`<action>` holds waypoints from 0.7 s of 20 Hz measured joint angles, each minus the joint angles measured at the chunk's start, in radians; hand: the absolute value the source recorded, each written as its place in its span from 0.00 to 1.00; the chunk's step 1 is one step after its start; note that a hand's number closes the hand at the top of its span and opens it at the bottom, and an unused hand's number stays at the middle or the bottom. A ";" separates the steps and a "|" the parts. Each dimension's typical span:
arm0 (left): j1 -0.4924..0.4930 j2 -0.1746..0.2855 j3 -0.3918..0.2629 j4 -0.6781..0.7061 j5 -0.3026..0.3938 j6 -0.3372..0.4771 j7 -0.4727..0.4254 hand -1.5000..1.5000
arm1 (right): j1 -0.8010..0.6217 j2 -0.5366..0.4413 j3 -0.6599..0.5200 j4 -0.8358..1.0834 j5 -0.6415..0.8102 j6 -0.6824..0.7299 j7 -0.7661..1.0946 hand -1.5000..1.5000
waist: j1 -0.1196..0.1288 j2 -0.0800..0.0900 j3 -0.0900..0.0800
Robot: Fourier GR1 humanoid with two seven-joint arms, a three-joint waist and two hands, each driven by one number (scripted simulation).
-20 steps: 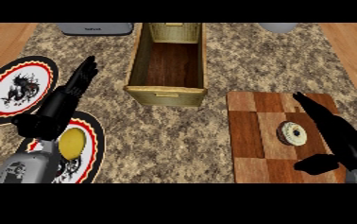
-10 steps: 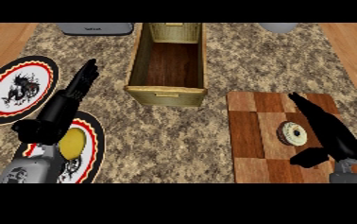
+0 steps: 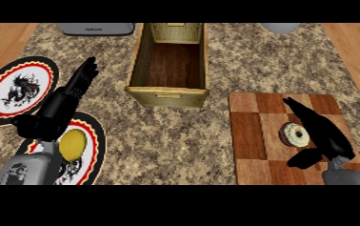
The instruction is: Pick the cupcake from the cutting board and place it in the basket
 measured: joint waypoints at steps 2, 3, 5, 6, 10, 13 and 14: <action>-0.014 0.001 0.008 -0.004 0.005 -0.006 0.016 0.50 | -0.006 -0.005 0.000 0.018 -0.001 0.014 -0.013 1.00 | 0.000 -0.001 -0.001; -0.009 0.001 0.008 -0.009 0.004 -0.008 0.018 0.50 | -0.009 -0.004 0.011 0.035 0.011 0.010 -0.023 1.00 | 0.000 -0.002 -0.003; -0.011 -0.006 0.007 -0.004 -0.005 -0.002 0.015 0.50 | -0.019 -0.008 0.031 0.058 0.032 0.014 -0.035 1.00 | 0.001 -0.004 -0.008; -0.015 -0.015 0.001 -0.014 -0.007 0.003 0.028 0.50 | -0.018 -0.016 0.027 0.066 0.033 0.011 -0.052 1.00 | 0.001 -0.005 -0.009; 0.012 -0.011 0.007 -0.044 -0.004 -0.011 0.030 0.50 | -0.009 -0.016 0.040 0.064 0.059 -0.008 -0.068 1.00 | 0.001 -0.008 -0.013; 0.010 -0.014 0.011 -0.010 -0.016 -0.008 -0.003 0.50 | 0.023 -0.030 0.074 0.040 0.098 -0.035 -0.105 1.00 | -0.002 -0.008 -0.014; 0.010 -0.018 0.005 -0.005 -0.025 -0.005 -0.008 0.50 | 0.013 -0.010 0.105 0.019 0.124 -0.032 -0.078 1.00 | -0.002 -0.009 -0.016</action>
